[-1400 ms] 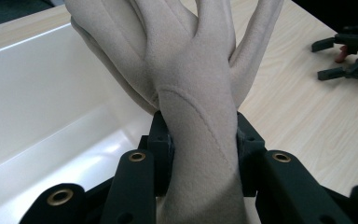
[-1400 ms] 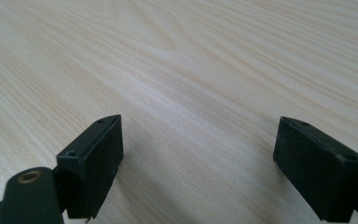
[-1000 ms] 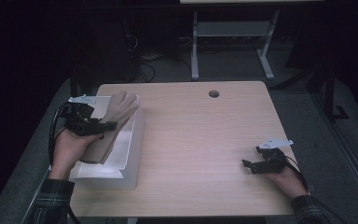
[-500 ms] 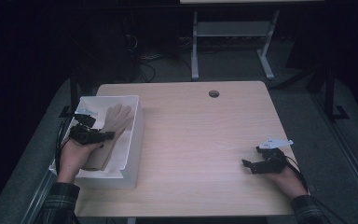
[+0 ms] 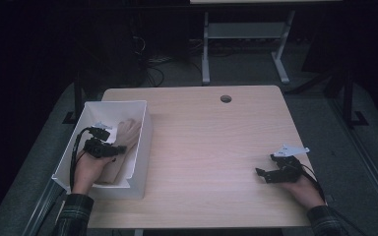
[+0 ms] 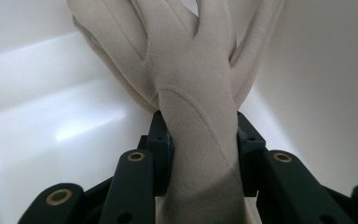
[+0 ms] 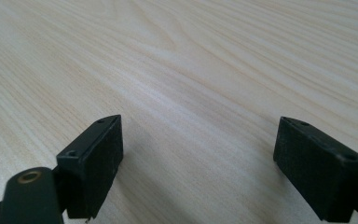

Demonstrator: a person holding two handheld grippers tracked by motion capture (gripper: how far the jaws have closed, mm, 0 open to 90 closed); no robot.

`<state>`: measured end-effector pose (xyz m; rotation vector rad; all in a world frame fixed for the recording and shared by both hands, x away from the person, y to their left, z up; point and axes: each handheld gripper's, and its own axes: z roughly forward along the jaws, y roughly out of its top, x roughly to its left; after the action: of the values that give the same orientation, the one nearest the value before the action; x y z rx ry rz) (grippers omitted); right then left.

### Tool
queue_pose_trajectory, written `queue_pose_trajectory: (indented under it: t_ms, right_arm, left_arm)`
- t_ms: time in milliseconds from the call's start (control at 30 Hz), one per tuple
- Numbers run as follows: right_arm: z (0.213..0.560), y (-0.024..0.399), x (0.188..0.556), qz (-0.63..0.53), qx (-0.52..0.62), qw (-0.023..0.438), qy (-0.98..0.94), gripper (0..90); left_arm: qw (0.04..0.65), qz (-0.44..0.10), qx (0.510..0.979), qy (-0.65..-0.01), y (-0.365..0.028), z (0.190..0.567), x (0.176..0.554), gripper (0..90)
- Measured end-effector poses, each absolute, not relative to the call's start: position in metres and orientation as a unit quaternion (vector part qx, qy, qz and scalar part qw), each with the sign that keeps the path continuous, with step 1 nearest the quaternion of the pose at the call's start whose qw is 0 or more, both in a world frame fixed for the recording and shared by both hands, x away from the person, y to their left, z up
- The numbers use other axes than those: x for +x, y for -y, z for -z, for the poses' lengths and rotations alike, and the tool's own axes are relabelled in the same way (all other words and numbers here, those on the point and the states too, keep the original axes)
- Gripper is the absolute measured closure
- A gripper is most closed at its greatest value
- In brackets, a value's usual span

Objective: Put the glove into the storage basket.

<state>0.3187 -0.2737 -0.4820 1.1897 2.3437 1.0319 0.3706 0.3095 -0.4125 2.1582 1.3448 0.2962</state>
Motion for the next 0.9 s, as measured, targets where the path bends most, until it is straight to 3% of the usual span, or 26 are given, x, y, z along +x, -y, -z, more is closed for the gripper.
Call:
queue_pose_trajectory:
  t_ms: [300, 433, 567, 900]
  right_arm:
    - [0.482, 0.274, 0.319, -0.361, 0.416, 0.159, -0.820, 15.4]
    - [0.482, 0.274, 0.319, -0.361, 0.416, 0.158, -0.819, 15.4]
    - [0.482, 0.274, 0.319, -0.361, 0.416, 0.159, -0.820, 15.4]
    - [0.482, 0.274, 0.319, -0.361, 0.416, 0.158, -0.820, 15.4]
  left_arm:
    - [0.272, -0.102, 0.810, -0.509, -0.309, 0.421, 0.372, 61.7]
    - [0.259, -0.104, 0.812, -0.513, -0.309, 0.428, 0.374, 37.2]
    - [0.250, -0.104, 0.812, -0.516, -0.308, 0.430, 0.375, 23.5]
    - [0.279, -0.116, 0.809, -0.504, -0.310, 0.411, 0.373, 18.5]
